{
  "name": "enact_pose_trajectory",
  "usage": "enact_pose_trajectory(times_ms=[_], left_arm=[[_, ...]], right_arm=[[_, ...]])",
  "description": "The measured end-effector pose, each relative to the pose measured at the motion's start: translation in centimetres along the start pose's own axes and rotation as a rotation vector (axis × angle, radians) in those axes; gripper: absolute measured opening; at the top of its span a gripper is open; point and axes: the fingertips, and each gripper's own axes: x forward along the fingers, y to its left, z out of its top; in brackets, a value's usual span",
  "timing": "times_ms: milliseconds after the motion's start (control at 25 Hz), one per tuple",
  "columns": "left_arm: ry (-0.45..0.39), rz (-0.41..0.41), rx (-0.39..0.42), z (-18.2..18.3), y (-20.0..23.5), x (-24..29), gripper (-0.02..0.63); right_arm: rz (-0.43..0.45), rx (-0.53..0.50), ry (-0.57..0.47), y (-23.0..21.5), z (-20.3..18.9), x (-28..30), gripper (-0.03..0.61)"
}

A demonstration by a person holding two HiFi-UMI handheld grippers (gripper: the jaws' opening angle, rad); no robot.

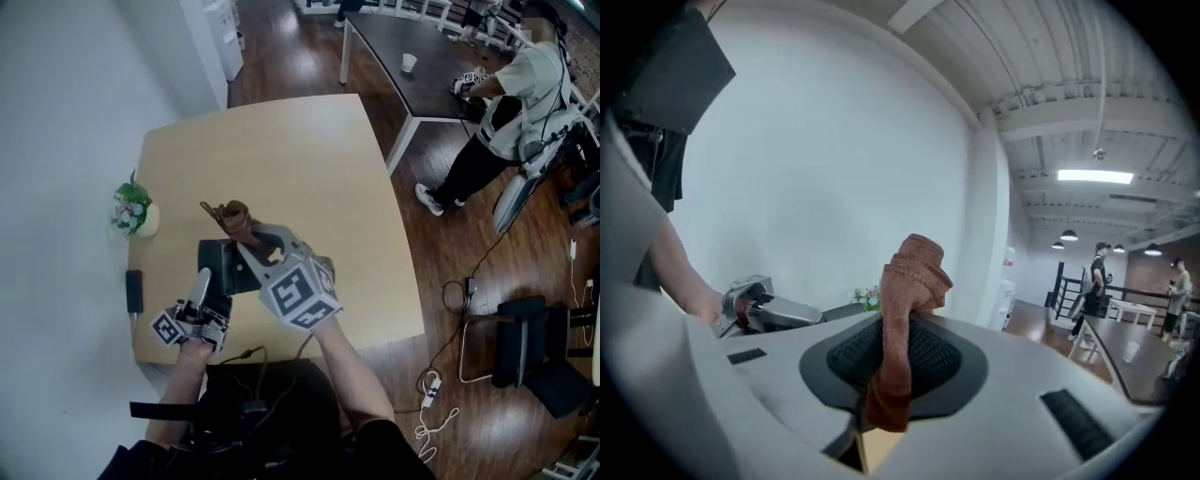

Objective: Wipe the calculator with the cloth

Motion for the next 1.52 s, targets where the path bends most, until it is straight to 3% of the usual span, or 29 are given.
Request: enact_pose_trajectory(times_ms=[160, 280, 480, 560, 640, 720, 880, 960, 1120, 1240, 1280, 1360, 1520], left_arm=[[-0.010, 0.025, -0.001, 0.4, 1.1, 0.2, 0.069], [-0.064, 0.060, -0.041, 1.7, 2.8, 0.0, 0.071], [-0.109, 0.130, -0.073, 2.9, 5.8, -1.4, 0.071], [-0.095, 0.135, -0.088, 2.6, 6.8, -1.7, 0.071], [-0.049, 0.146, -0.109, 1.7, 8.0, -2.3, 0.069], [0.028, 0.164, -0.133, 0.6, 9.4, -3.2, 0.069], [0.245, 0.214, -0.158, -2.2, 12.7, -5.0, 0.074], [0.331, 0.241, -0.166, -3.4, 14.4, -5.7, 0.078], [0.465, 0.297, -0.128, -4.5, 17.6, -6.6, 0.108], [0.462, 0.309, -0.150, -3.3, 19.4, -6.5, 0.127], [0.444, 0.308, -0.142, -2.6, 19.7, -6.1, 0.181], [0.418, 0.308, -0.085, -1.6, 20.2, -5.2, 0.391], [0.433, 0.305, 0.042, -2.4, 20.1, -4.3, 0.417]], right_arm=[[0.136, -0.093, 0.097, 4.8, -2.1, 2.7, 0.064], [0.208, -0.130, 0.150, 9.0, -4.1, 3.1, 0.064], [0.362, -0.066, 0.237, 14.9, -8.6, 2.7, 0.065], [0.443, -0.042, 0.290, 16.8, -10.9, 2.0, 0.065], [0.483, 0.059, 0.295, 17.0, -12.4, 1.2, 0.065], [0.420, 0.189, 0.269, 14.1, -13.2, 0.8, 0.064], [0.134, 0.325, 0.277, 4.3, -17.4, 2.4, 0.066], [0.107, 0.392, 0.336, 2.9, -21.5, 4.3, 0.064], [0.152, 0.522, 0.447, 6.0, -28.1, 6.4, 0.065], [0.129, 0.618, 0.440, 6.8, -29.5, 6.9, 0.066], [0.131, 0.631, 0.448, 7.1, -29.9, 7.1, 0.066], [0.138, 0.643, 0.472, 8.0, -30.6, 7.6, 0.067], [0.088, 0.720, 0.459, 8.5, -31.3, 8.0, 0.065]])
